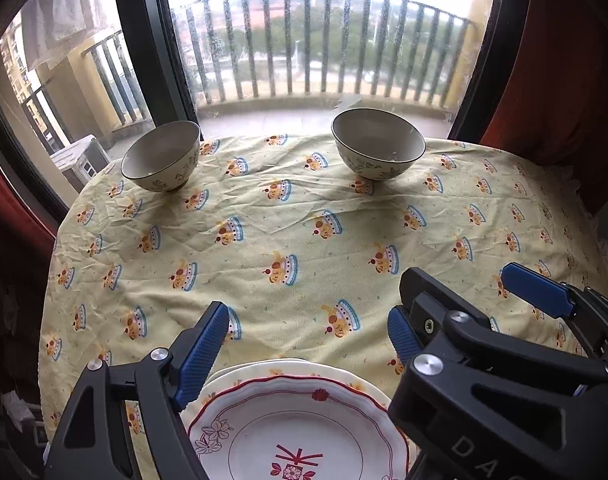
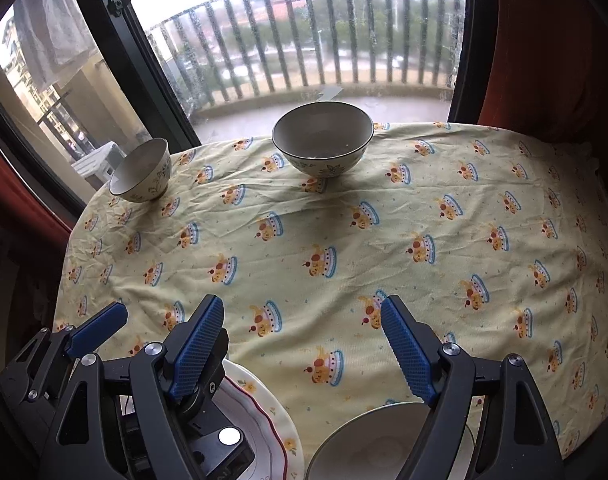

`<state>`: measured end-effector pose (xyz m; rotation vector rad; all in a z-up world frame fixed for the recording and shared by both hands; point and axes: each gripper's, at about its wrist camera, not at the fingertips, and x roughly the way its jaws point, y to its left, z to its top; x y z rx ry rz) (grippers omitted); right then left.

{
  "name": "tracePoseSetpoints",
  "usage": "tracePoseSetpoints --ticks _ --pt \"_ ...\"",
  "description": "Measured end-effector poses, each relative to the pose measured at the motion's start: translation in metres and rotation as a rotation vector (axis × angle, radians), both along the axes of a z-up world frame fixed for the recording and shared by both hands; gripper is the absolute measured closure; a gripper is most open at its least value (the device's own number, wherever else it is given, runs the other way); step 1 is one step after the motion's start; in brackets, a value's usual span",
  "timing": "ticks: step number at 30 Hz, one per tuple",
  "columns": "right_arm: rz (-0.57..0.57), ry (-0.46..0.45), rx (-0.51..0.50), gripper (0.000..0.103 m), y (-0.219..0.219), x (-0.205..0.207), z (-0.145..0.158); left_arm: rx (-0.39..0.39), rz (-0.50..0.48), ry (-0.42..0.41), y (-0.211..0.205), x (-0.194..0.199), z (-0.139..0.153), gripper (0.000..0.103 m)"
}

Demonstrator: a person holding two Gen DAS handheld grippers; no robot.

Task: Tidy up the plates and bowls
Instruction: 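Move both grippers to the second cream floral bowl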

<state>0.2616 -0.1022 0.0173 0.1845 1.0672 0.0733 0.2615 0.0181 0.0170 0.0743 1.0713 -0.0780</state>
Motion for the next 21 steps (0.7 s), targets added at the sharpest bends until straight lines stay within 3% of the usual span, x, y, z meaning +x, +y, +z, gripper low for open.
tracePoseSetpoints --ticks 8,21 --pt "-0.008 -0.021 -0.016 0.019 0.043 0.029 0.009 0.004 0.045 -0.035 0.042 0.028 0.004 0.028" --pt "-0.043 -0.11 -0.004 0.019 0.096 0.075 0.025 0.004 0.1 -0.114 0.108 0.077 0.018 0.029"
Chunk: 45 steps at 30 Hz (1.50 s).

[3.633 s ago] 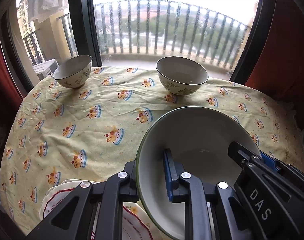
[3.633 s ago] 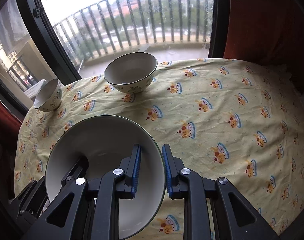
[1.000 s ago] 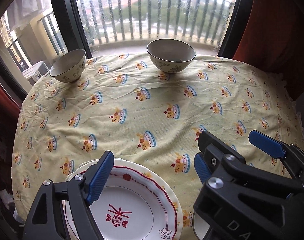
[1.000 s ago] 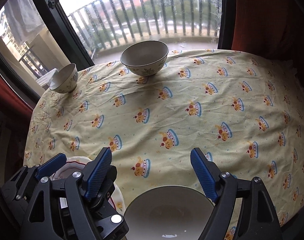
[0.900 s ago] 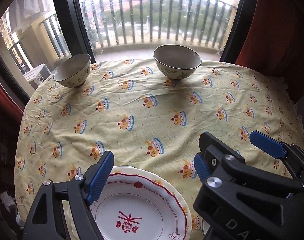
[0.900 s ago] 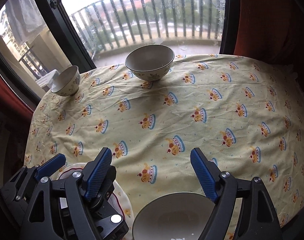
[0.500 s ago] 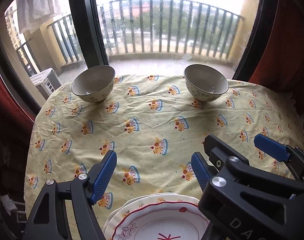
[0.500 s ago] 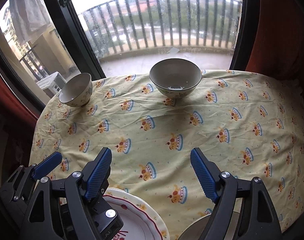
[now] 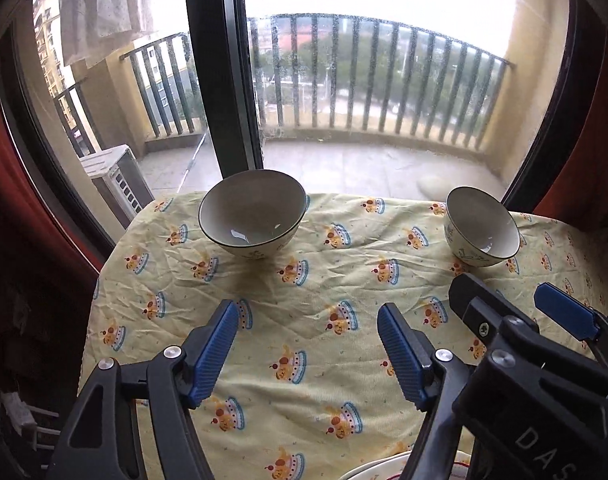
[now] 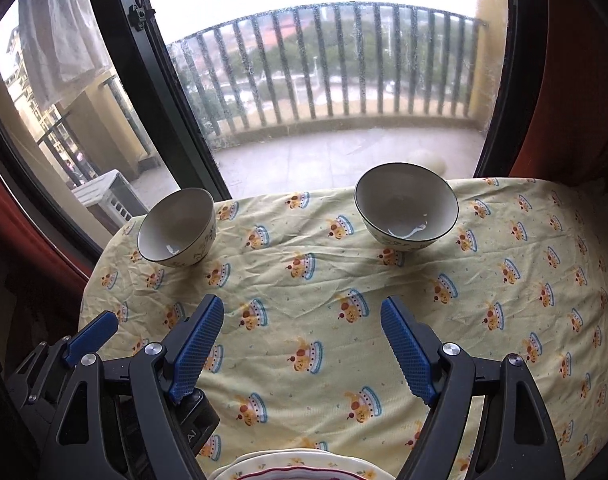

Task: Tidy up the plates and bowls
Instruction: 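Move both grippers to the second cream floral bowl, then grasp the second cream bowl rim with both grippers and lift it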

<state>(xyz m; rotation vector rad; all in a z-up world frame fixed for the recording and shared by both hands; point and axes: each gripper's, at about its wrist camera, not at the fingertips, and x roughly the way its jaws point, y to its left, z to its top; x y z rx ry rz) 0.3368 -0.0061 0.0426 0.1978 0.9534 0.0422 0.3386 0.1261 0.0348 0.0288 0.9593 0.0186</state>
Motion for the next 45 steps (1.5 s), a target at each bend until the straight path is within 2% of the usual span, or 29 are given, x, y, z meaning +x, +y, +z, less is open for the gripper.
tracePoseSetpoints --ticks 8,13,18,24,27,30,34,35,37,41,42,45 --pt "0.013 -0.052 0.014 0.019 0.031 0.033 0.006 -0.003 0.035 -0.037 0.038 0.034 0.004 0.029" --pt "0.015 -0.069 0.005 0.019 0.054 0.061 0.001 0.028 0.037 -0.055 0.056 0.058 0.0 0.031" --pt "0.037 -0.079 -0.014 0.02 0.079 0.093 -0.009 0.034 0.069 -0.05 0.079 0.085 -0.011 0.032" --pt "0.033 -0.07 -0.016 0.021 0.094 0.123 -0.028 0.027 0.108 -0.042 0.1 0.113 -0.033 0.04" --pt "0.028 -0.053 -0.018 0.031 0.103 0.137 -0.041 0.044 0.116 -0.033 0.104 0.124 -0.044 0.044" --pt "0.029 -0.034 -0.023 0.036 0.11 0.149 -0.052 0.061 0.113 0.0 0.107 0.135 -0.054 0.047" --pt "0.023 -0.011 -0.031 0.042 0.116 0.16 -0.066 0.086 0.096 0.01 0.107 0.141 -0.065 0.055" --pt "0.023 -0.003 -0.034 0.046 0.117 0.163 -0.071 0.087 0.094 0.018 0.107 0.143 -0.068 0.061" --pt "0.021 0.015 -0.03 0.055 0.119 0.167 -0.081 0.086 0.097 0.024 0.108 0.145 -0.073 0.066" --pt "0.035 0.025 -0.021 0.08 0.122 0.171 -0.09 0.073 0.094 0.012 0.106 0.147 -0.08 0.071" --pt "0.037 0.027 -0.022 0.081 0.123 0.173 -0.092 0.069 0.089 0.019 0.105 0.148 -0.081 0.071" --pt "0.039 0.04 -0.006 0.089 0.124 0.176 -0.098 0.053 0.077 0.036 0.104 0.152 -0.088 0.082"
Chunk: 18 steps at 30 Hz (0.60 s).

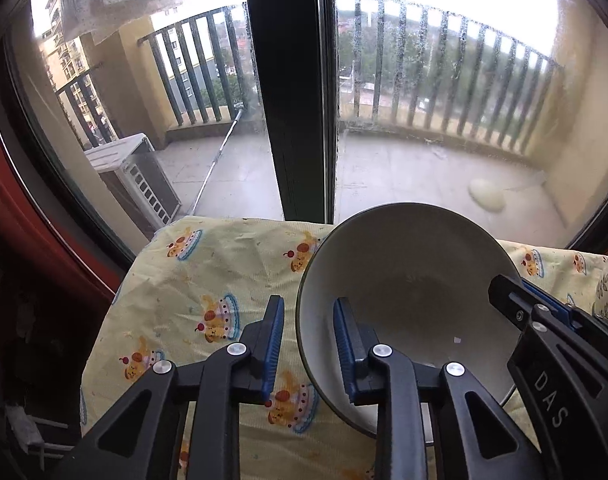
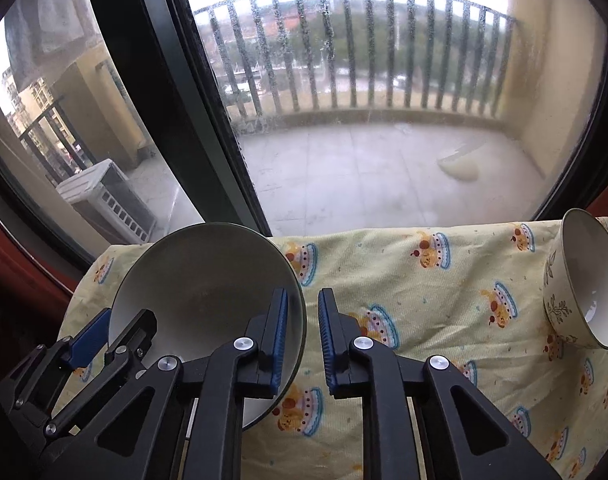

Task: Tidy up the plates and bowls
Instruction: 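Grasp the second cream bowl rim with both grippers and lift it, then carry the second cream bowl with both grippers over the plate stack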

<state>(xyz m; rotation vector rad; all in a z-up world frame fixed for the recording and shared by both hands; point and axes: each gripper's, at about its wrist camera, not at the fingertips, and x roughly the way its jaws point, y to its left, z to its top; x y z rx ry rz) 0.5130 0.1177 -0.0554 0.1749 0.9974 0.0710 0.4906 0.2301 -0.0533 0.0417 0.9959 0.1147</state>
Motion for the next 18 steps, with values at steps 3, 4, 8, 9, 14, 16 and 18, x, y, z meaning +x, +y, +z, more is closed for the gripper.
tracePoseSetpoints --ticks 3,4,8,9,14,16,18 --pt "0.016 -0.021 -0.012 0.091 0.003 0.0 -0.001 0.003 -0.007 -0.002 -0.001 -0.002 -0.002 0.091" --pt "0.019 -0.027 -0.027 0.091 0.005 -0.001 0.0 0.007 -0.009 -0.004 -0.001 -0.003 -0.001 0.091" --pt "0.028 -0.03 -0.045 0.091 0.007 -0.006 0.003 0.013 -0.001 0.002 -0.002 -0.009 0.001 0.091" --pt "0.028 -0.026 -0.041 0.091 0.003 -0.006 0.003 0.011 0.0 0.006 -0.003 -0.01 0.001 0.091" --pt "0.039 -0.017 -0.057 0.091 -0.001 -0.022 0.005 -0.001 0.003 0.023 -0.009 -0.024 0.003 0.091" --pt "0.037 -0.007 -0.059 0.091 -0.004 -0.029 0.006 -0.008 0.002 0.029 -0.011 -0.03 0.004 0.091" --pt "0.033 0.0 -0.062 0.091 -0.009 -0.038 0.007 -0.013 0.002 0.034 -0.015 -0.036 0.006 0.091"
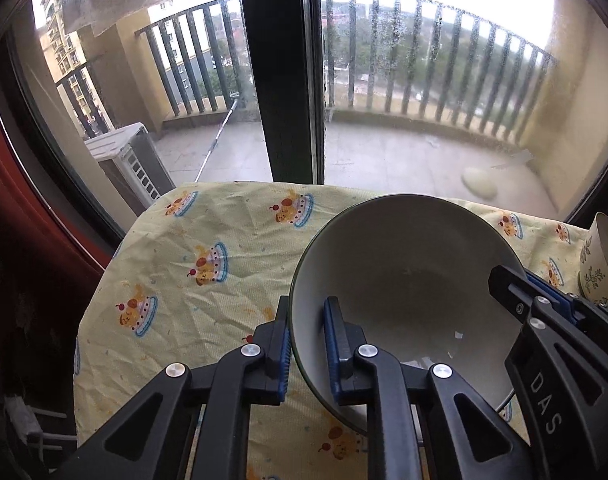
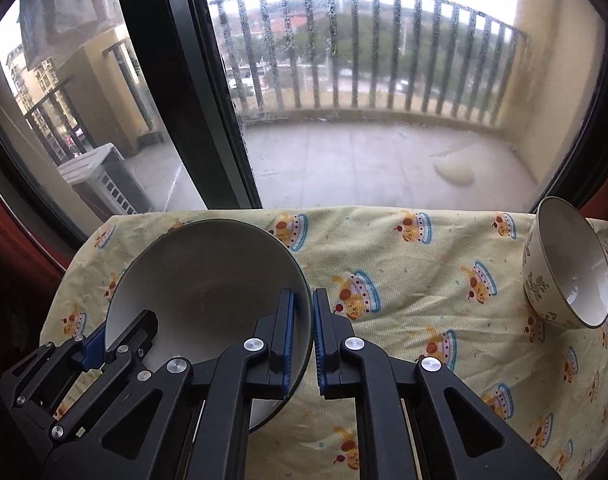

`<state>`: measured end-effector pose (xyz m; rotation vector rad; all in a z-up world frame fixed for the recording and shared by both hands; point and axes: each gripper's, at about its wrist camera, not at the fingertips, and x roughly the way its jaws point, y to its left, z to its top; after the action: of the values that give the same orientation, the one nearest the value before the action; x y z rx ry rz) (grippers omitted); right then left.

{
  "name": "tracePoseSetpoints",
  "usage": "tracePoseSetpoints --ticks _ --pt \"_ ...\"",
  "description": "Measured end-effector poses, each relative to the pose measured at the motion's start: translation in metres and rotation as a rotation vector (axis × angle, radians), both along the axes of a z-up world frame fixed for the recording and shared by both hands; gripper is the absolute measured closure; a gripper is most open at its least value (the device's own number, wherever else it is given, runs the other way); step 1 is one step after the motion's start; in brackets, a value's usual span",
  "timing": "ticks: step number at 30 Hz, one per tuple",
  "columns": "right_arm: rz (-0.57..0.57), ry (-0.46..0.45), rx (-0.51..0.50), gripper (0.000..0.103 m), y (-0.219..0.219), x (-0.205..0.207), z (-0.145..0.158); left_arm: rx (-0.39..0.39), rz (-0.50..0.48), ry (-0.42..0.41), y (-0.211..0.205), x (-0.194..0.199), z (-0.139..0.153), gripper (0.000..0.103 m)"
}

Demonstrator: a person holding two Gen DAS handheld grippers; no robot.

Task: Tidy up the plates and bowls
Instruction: 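Carry the second cream bowl with both grippers over the plate stack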

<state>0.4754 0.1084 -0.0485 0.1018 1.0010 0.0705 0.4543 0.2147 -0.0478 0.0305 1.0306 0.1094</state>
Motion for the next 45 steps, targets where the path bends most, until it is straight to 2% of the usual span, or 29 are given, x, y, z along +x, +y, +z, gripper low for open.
tracePoseSetpoints --ticks 10,22,28,36,45 --pt "-0.036 0.004 0.024 0.091 -0.032 -0.045 0.018 -0.022 -0.014 -0.006 -0.028 -0.039 0.021 0.091" --pt "-0.09 -0.069 0.042 0.091 -0.082 -0.099 0.081 -0.044 -0.033 -0.068 -0.071 -0.086 0.08 0.09" --pt "-0.092 -0.092 0.06 0.092 -0.11 -0.129 0.108 -0.029 -0.032 -0.093 -0.099 -0.115 0.106 0.09" --pt "-0.101 -0.092 0.066 0.092 -0.159 -0.172 0.123 -0.032 -0.038 -0.089 -0.146 -0.155 0.113 0.09" --pt "-0.081 -0.071 0.051 0.092 -0.212 -0.209 0.116 -0.061 -0.001 -0.064 -0.197 -0.193 0.102 0.09"
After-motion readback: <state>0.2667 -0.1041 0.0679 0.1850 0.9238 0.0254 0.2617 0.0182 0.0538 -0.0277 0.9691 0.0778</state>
